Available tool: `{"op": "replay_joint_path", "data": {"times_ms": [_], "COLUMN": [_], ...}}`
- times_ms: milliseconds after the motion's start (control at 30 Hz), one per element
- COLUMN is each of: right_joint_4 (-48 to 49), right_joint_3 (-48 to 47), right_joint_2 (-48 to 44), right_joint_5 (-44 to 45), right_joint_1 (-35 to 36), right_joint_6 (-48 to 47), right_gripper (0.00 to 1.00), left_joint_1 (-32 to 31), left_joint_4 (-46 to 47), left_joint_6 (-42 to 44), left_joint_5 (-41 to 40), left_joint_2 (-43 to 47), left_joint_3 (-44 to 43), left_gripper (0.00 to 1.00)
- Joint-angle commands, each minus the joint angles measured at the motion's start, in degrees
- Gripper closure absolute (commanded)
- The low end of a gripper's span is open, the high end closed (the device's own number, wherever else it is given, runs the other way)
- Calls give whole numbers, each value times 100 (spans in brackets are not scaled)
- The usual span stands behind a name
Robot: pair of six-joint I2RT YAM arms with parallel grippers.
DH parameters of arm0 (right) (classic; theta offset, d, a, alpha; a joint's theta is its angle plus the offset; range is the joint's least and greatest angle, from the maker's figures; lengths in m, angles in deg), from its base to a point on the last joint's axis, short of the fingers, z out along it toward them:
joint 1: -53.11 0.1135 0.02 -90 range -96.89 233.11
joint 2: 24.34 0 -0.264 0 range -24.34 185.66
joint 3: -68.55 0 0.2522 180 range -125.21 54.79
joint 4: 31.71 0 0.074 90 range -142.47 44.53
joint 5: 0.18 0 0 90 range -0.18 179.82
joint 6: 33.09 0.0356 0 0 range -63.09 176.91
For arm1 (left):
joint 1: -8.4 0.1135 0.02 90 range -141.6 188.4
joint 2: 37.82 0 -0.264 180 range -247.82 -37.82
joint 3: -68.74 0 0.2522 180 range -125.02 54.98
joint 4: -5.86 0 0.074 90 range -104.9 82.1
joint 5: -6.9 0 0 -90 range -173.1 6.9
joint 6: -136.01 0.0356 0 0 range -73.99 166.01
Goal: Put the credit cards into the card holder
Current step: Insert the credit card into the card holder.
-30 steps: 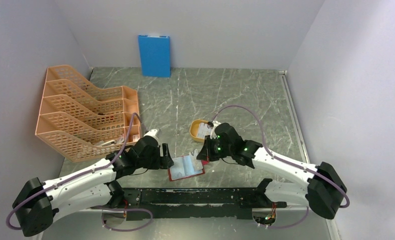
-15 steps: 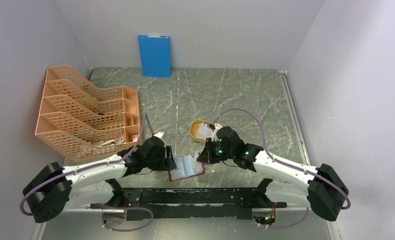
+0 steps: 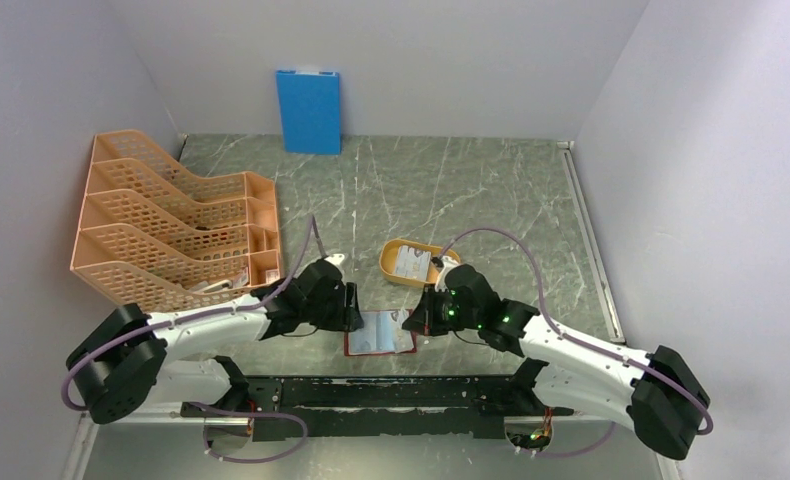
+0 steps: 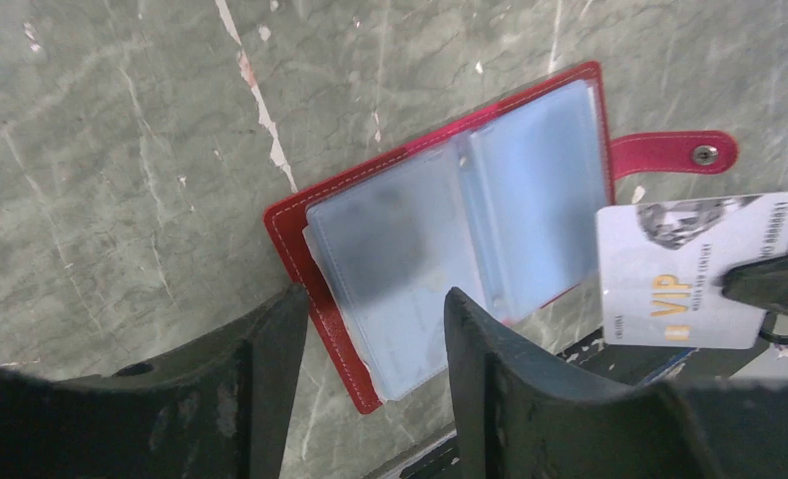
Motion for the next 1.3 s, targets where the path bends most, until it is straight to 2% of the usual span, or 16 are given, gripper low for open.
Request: {"op": "replay_joint_path", "data": {"times_ms": [0,100,267,633,1267], "right_joint_4": [466,601,1152,1511,1655], "right_joint_3": [11,-32,149,177,374], "right_joint_2": [245,680,933,1321,1485], "right_joint_5": [-243,-282,-362,-557,-481], "right_joint_1": [42,42,43,42,-51], "right_joint_6": [163,328,611,773,1103], "right_gripper": [100,100,100,100,100], "left_joint_1": [-14,-13,-17,-12,-14], "left_joint_4": [-298,-591,-891,-614,-616], "left_joint_6": [37,-111,-281,-433,-413], "left_joint_5": [-323,-583,-814,-686,-703], "left_joint_2": [390,604,722,609,637], "left_joint_3": [-140,-1,295,565,616], "left_gripper": [42,43,52,63,71]}}
